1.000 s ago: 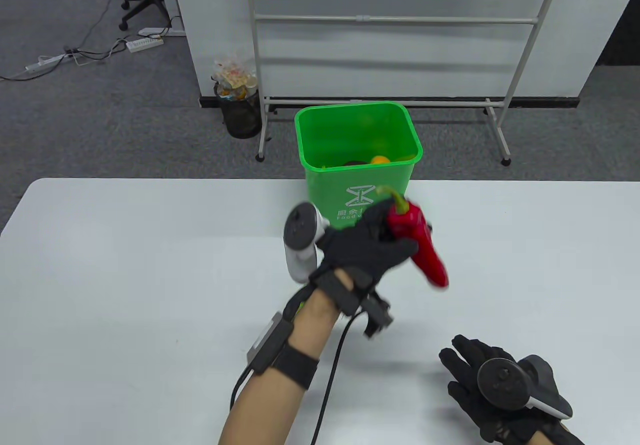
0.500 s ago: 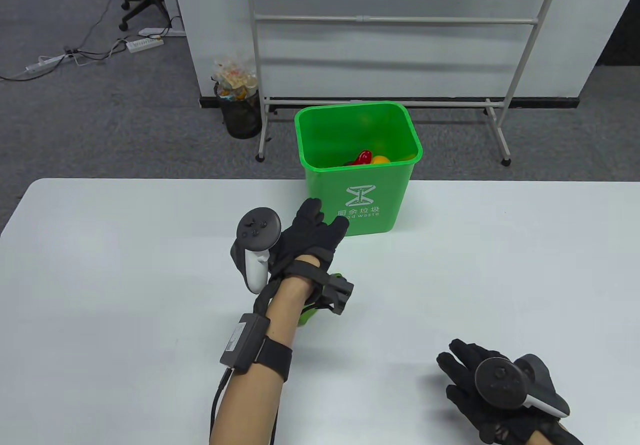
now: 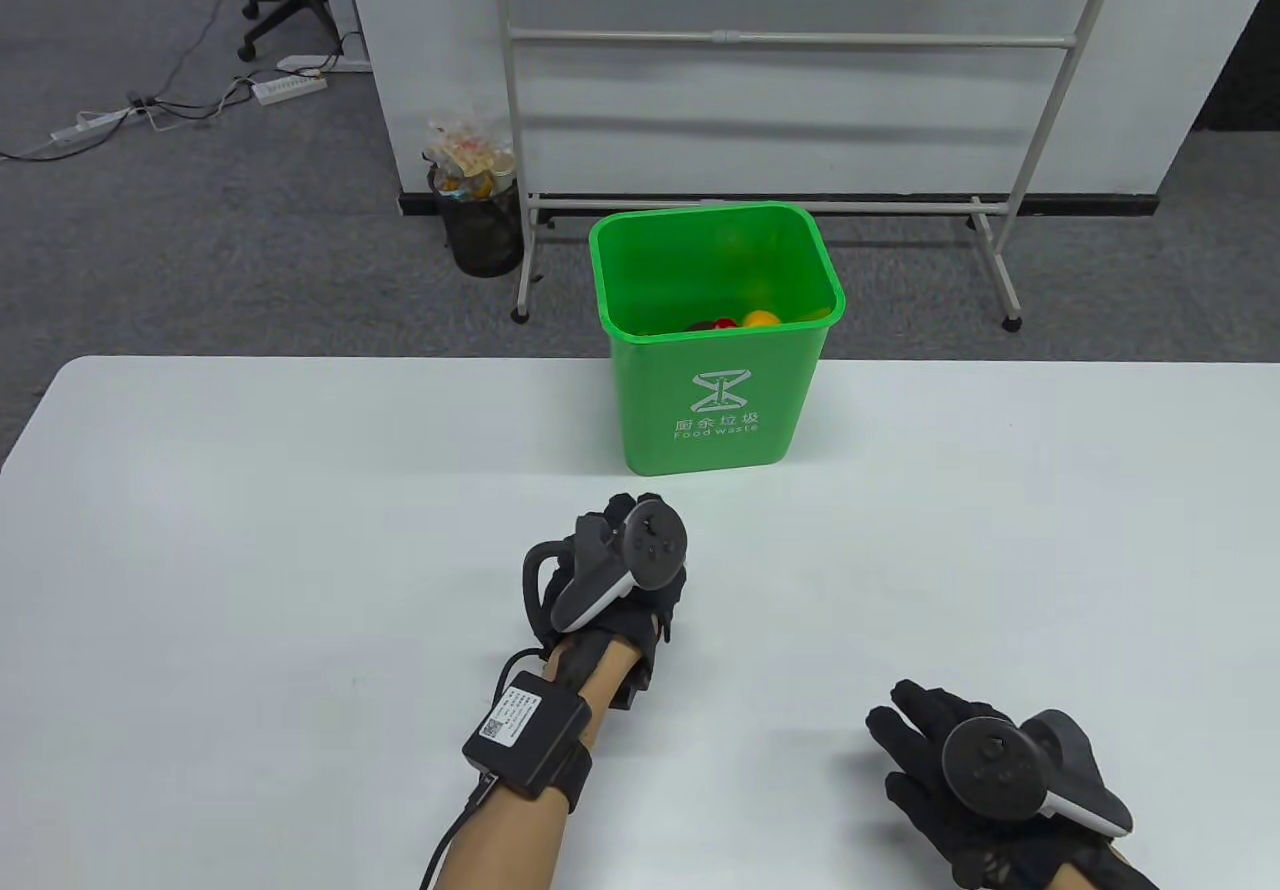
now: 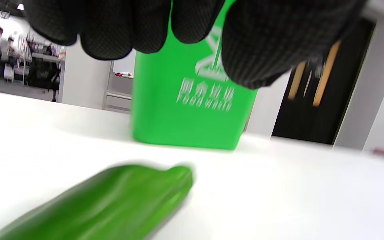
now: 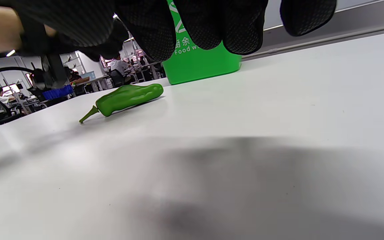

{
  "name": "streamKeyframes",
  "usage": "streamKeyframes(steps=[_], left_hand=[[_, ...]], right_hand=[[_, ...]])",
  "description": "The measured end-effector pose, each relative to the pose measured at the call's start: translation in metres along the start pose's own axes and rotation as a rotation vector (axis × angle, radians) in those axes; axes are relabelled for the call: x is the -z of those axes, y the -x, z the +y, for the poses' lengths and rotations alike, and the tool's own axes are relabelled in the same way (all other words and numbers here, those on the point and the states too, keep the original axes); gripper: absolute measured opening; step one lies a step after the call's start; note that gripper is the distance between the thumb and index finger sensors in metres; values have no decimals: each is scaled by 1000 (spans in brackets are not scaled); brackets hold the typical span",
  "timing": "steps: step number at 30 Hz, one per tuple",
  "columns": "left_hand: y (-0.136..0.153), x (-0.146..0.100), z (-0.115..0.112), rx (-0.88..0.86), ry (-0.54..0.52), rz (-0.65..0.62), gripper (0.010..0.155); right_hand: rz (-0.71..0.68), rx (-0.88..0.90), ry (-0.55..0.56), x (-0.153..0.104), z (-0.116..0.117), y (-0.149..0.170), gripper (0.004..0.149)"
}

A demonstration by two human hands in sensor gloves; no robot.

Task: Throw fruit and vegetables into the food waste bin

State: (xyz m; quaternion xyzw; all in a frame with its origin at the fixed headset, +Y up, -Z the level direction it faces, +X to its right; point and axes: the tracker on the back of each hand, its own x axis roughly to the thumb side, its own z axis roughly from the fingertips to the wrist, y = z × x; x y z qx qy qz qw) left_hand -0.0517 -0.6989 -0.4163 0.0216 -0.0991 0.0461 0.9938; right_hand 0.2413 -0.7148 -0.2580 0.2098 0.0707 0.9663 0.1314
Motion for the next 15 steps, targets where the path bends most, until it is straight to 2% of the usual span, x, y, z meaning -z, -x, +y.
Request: streamKeyframes(steps=[2,6,10,15], left_hand=[[-2,3,-22,116,62,0,83],[-3,9,-54,147,220,53,92],[0,13,-67,187,272,74,93],[4,13,-72,116,278,93,89]], right_hand=[[5,6,-4,0,0,2,68],[10,27,-2,-1,-1,5,68],[14,33,-10,-1,-1,6,68],[12,37,-11,-1,-1,7,68]])
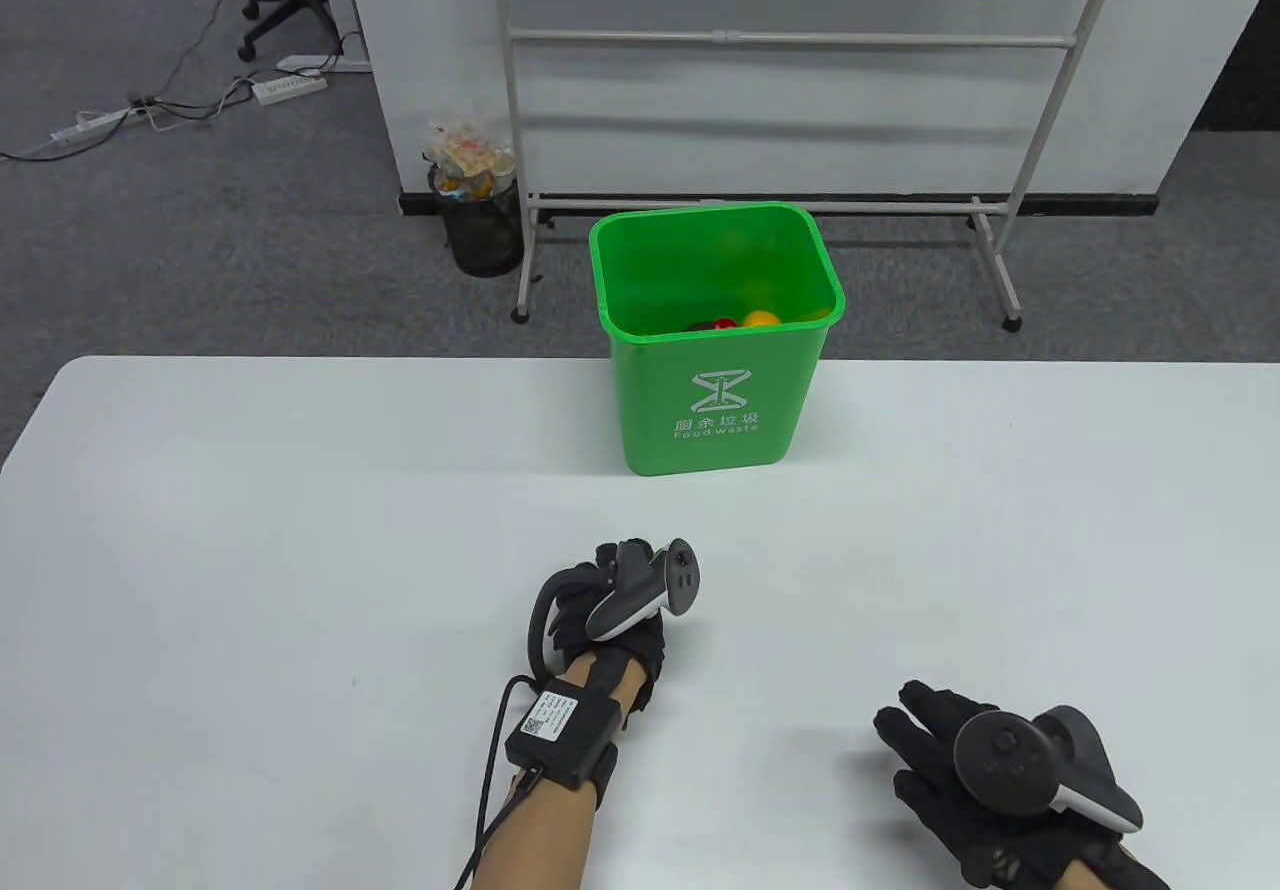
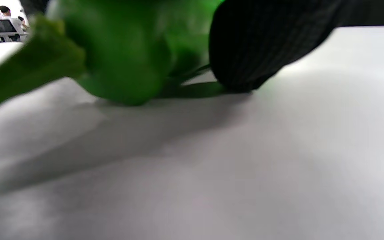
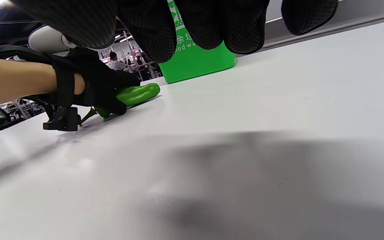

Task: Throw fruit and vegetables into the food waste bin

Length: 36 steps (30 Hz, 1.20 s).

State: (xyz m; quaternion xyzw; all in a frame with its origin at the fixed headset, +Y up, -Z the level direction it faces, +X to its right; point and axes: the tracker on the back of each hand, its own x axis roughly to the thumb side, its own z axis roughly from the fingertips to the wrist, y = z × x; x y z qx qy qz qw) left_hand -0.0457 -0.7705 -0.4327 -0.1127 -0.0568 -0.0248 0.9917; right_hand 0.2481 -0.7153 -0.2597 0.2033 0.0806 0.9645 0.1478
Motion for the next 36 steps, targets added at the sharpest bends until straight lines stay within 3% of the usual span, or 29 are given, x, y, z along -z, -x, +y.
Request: streamKeyframes(steps=[6,11,14,17,20,22,24,27,29,31,32,36], left_hand=[[-3,-9,-1,-35,9,-56,86],[-11,-35,0,-163,58,-187,85],[-16,-53,-6,-415,197,-297,86],[-24,-68,-22,-738,410,-428,87],[-37,-84,-33,-1098,590,-626,86],[-46,-92,-14,-1326,554,-702,86],[-53,-90,41,-1486,435,-803,86],[-49,-69,153,-1571,103,-865,86],[-31,-43,234,-1619,-153,-658,89],[-15,-18,262,-1505,-181,-425,104],[-6,-11,263,-1407,-120,-378,105],[6,-13,227,-1506,-77,-300,103]], right_hand=[[-4,-8,-4,0,1,-1,68],[-3,-10,-13,1,1,-1,68],[-5,-17,-21,1,3,-1,68],[-5,-25,-29,2,4,-2,68],[-7,-28,-32,2,4,-2,68],[-10,-30,-38,3,5,-3,68],[-12,-22,-54,3,7,-2,68],[-9,-25,-77,4,10,-1,68],[-3,-26,-93,6,12,0,68],[2,-23,-99,6,13,0,68],[3,-22,-97,6,12,-1,68],[-18,-8,-72,4,6,-4,68]])
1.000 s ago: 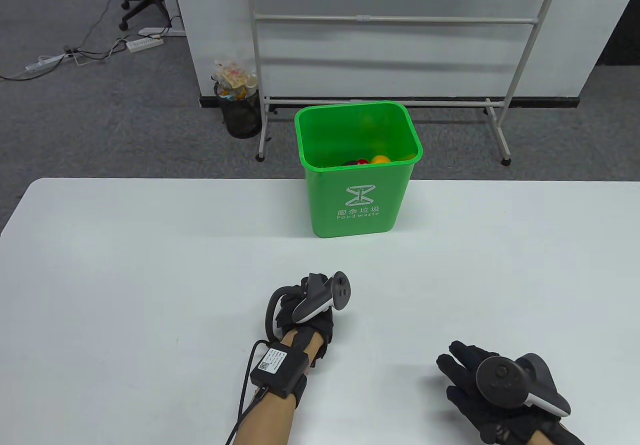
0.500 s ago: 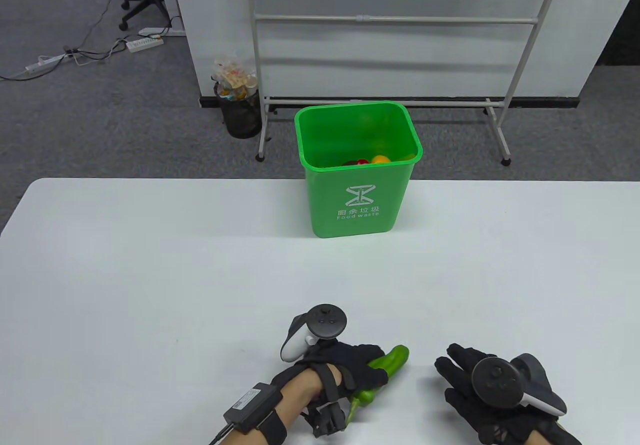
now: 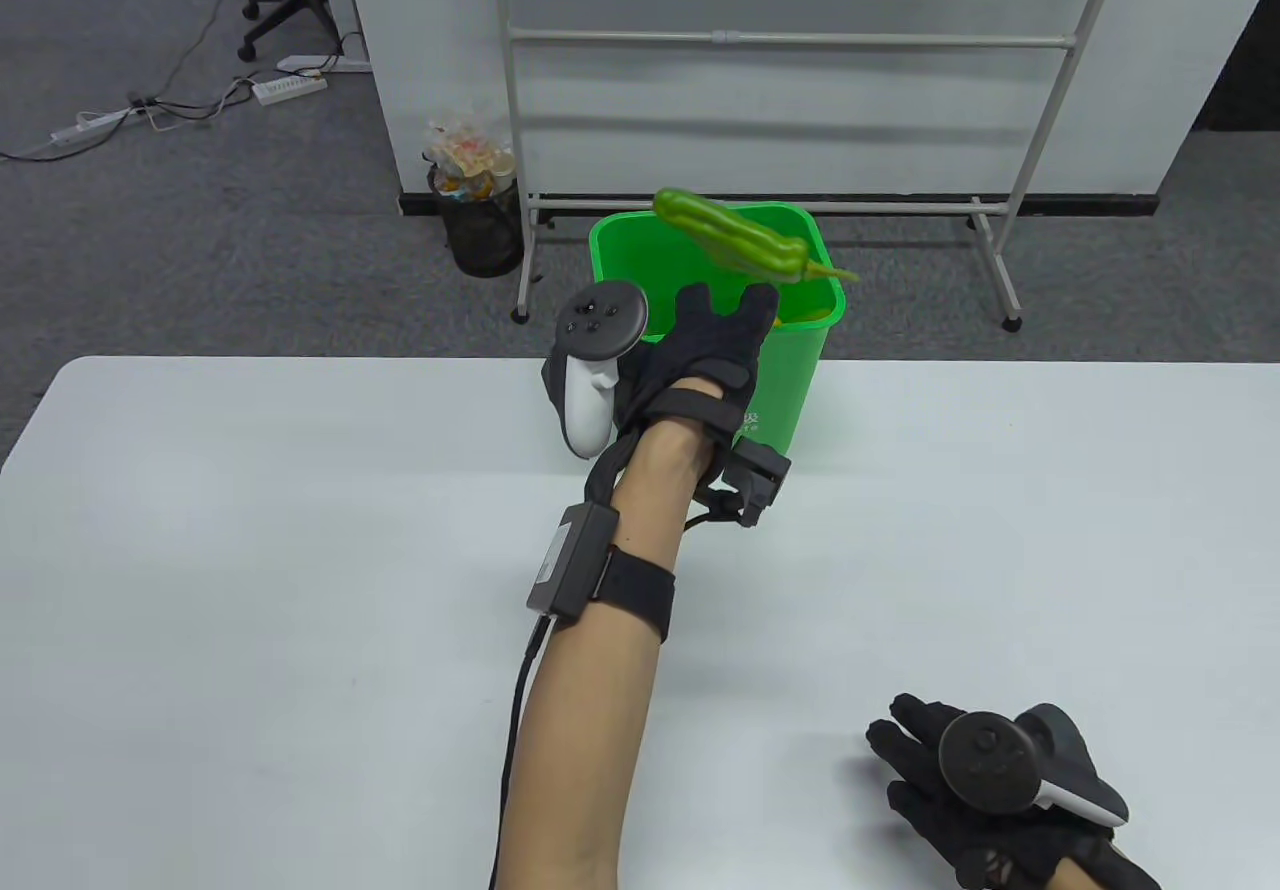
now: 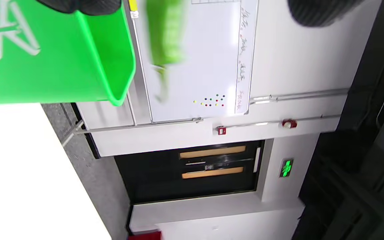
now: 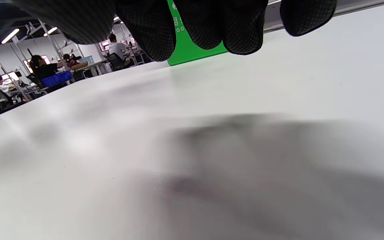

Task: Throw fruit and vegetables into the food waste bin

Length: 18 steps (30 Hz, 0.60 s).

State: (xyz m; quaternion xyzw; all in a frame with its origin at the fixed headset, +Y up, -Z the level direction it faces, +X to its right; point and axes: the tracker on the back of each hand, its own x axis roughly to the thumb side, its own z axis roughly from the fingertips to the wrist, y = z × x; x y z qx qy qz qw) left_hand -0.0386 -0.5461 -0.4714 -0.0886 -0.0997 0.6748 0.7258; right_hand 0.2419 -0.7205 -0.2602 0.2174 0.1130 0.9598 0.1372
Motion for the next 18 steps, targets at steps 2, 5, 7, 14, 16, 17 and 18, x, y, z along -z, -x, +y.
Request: streamKeyframes(steps=[2,5,7,14,16,17,18], left_hand=[[19,-8,9,-37,12,-23,101],[32,-20,21,-86,19,-54,98],[32,-31,27,-150,39,-108,97],[-13,-91,22,-62,123,-433,92],[-25,-122,13,74,81,-564,90],[-27,-133,10,139,60,-609,90],[-28,-148,6,251,31,-668,90]], right_hand=[[2,-2,-12,1,2,1,68],[14,-7,-37,1,5,4,68],[19,-1,-38,2,5,5,68],[7,3,3,3,2,-2,68],[-5,1,44,2,0,-6,68],[-11,-1,69,2,-1,-9,68],[-17,-5,98,1,-3,-11,68]])
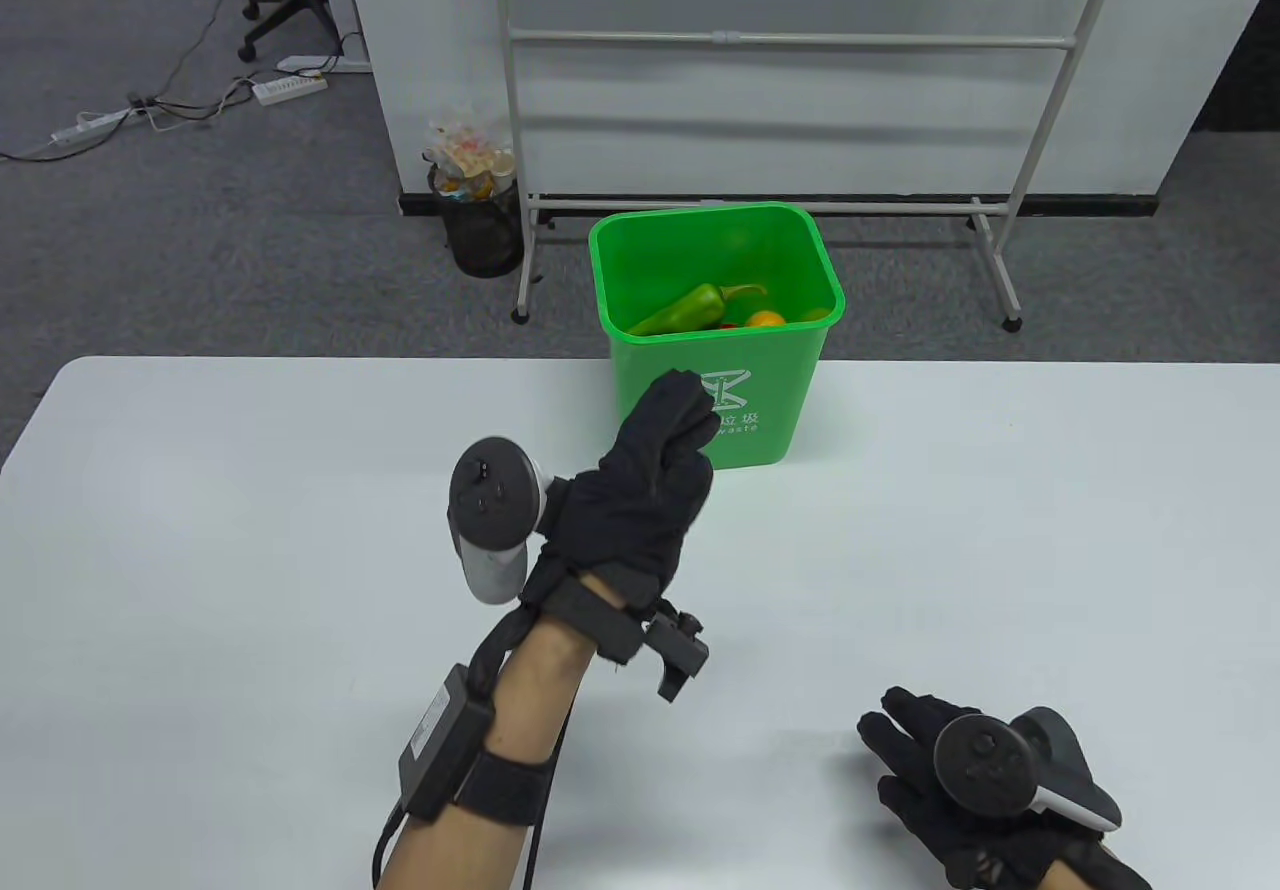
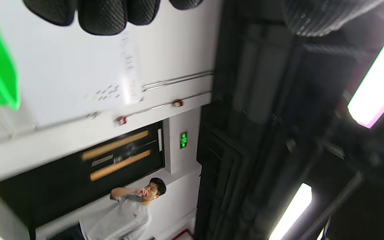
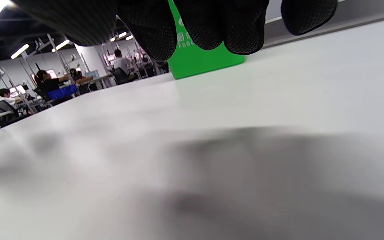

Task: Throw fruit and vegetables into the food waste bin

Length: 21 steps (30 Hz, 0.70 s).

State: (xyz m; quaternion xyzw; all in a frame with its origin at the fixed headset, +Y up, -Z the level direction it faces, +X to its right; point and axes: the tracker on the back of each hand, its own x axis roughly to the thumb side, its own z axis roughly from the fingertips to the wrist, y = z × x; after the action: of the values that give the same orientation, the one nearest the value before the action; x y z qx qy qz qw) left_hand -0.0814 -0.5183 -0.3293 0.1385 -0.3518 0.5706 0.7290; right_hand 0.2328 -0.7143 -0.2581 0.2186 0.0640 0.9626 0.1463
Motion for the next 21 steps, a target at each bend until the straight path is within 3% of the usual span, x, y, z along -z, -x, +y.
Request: streamKeyframes(steps=[3,5,7,11,17,21], left_hand=[[-20,-36,-13,381,20,-103,89],[-22,-57,-22,605,45,-101,89],[-17,-79,-30,837,102,-81,90],[13,-113,-36,1171,177,-8,91],[69,-140,-32,1319,329,195,94],[84,-150,-31,1330,373,255,95]], right_hand=[[-20,-2,142,-4,-10,-9,69],[-52,-22,235,-7,-17,-16,69],[-68,-84,341,-11,-22,-22,69],[-61,-154,405,-13,-26,-27,71],[51,-241,336,-7,-24,-14,79],[114,-207,319,-4,-25,1,80]])
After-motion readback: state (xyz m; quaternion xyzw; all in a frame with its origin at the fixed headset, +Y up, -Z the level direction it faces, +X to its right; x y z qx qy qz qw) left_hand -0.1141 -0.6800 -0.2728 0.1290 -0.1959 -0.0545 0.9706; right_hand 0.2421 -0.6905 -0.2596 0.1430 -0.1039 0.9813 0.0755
